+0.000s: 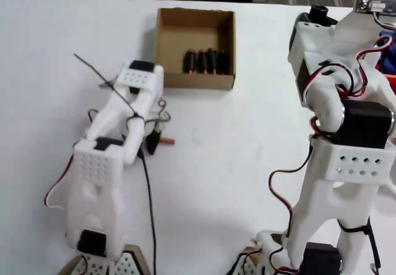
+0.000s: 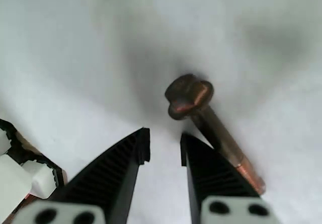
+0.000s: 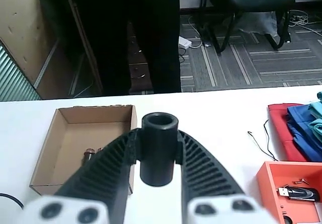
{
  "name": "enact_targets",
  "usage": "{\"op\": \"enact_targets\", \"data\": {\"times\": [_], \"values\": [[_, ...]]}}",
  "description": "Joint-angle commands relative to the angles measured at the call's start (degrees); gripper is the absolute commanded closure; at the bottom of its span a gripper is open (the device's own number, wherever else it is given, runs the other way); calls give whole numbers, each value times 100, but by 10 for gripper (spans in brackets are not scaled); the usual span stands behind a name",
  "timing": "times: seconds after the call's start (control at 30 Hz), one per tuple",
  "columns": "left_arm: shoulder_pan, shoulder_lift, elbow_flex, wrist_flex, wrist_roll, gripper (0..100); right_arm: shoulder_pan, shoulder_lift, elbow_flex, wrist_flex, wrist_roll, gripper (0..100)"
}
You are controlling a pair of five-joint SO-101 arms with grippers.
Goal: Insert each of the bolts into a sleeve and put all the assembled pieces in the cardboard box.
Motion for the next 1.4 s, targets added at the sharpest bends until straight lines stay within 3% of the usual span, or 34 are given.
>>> {"op": "enact_targets", "data": {"times": [0.0,0.43,0.87,1.13,1.37], "values": [[-167,62,-321,-9,26,846,-57,-40,-26,-22,-18,978],[-176,79,-1411,9,26,846,-57,-22,-26,-22,-18,978],[-149,26,-1569,18,26,846,-57,-22,-26,-22,-18,978],[-220,79,-2589,9,44,846,-154,-13,-18,-22,-18,978],[-88,114,-2325,-281,62,846,-365,-22,229,-154,-18,978]]}}
